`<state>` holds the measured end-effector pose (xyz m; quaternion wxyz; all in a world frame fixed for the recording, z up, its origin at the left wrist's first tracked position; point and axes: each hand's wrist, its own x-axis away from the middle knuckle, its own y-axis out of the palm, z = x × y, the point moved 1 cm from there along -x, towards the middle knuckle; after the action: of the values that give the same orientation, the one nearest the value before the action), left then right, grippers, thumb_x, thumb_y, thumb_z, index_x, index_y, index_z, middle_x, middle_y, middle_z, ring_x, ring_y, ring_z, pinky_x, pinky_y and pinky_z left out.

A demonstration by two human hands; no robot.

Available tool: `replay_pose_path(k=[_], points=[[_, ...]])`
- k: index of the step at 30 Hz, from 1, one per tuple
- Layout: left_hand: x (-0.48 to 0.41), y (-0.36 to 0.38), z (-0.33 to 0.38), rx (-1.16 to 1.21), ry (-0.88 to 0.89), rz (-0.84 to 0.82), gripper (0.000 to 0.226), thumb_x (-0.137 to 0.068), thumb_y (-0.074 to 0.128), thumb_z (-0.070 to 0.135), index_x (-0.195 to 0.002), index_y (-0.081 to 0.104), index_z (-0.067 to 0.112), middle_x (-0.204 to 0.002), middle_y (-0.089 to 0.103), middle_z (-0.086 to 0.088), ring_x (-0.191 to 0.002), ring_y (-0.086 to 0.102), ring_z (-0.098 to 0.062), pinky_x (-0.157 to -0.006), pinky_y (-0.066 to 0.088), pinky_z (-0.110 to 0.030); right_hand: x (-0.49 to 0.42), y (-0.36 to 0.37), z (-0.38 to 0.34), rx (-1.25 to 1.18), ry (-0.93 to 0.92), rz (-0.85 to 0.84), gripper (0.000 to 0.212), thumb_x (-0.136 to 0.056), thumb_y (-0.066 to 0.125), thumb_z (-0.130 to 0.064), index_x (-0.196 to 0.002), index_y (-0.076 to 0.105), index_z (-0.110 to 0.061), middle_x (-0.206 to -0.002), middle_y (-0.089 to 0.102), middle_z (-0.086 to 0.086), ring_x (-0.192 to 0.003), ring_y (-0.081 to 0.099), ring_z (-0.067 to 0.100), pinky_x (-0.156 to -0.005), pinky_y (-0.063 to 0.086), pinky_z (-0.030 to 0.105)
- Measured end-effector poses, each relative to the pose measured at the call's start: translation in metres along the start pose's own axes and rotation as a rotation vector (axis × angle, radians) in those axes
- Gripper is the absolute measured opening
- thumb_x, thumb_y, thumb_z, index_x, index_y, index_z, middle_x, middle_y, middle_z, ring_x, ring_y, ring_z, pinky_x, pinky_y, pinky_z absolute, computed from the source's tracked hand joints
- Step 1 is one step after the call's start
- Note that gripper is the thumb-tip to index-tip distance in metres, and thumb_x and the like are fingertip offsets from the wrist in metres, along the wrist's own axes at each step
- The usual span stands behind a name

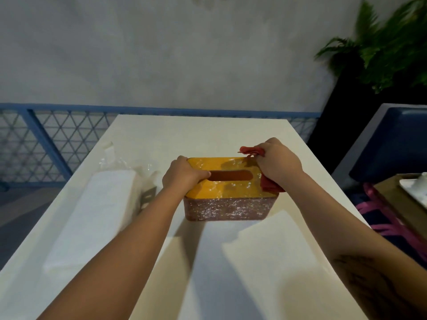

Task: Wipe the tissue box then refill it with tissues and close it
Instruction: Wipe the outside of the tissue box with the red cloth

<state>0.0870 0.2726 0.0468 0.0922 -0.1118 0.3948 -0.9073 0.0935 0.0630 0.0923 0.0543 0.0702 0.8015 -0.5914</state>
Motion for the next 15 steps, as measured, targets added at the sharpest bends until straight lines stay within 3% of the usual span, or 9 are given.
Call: replay_pose_path(k=[8, 15], points=[[0.002, -0.001, -0.001, 0.064, -0.018, -0.013, 0.075, -0.068, 0.076, 0.045, -0.128, 0.042, 0.015, -0.125, 0.055, -0.008, -0.108, 0.057, -0.029, -0.084, 0.049, -0.038, 0.005, 0.012, 0.009, 0.266, -0.203, -0.141, 0.04, -0.098, 0.038, -0.036, -0.135, 0.047, -0.026, -0.14, 0.042, -0.006, -0.119, 0.043, 0.024, -0.088, 0.046, 0.038], [0.003, 0.002, -0.002, 0.072, -0.015, 0.015, 0.07, -0.071, 0.074, 0.045, -0.127, 0.042, 0.015, -0.121, 0.057, -0.008, -0.104, 0.059, -0.029, -0.082, 0.048, -0.037, 0.022, 0.007, 0.016, 0.243, -0.263, -0.131, 0.036, -0.095, 0.04, -0.019, -0.13, 0.051, -0.024, -0.126, 0.054, -0.003, -0.109, 0.047, 0.022, -0.075, 0.043, 0.032]])
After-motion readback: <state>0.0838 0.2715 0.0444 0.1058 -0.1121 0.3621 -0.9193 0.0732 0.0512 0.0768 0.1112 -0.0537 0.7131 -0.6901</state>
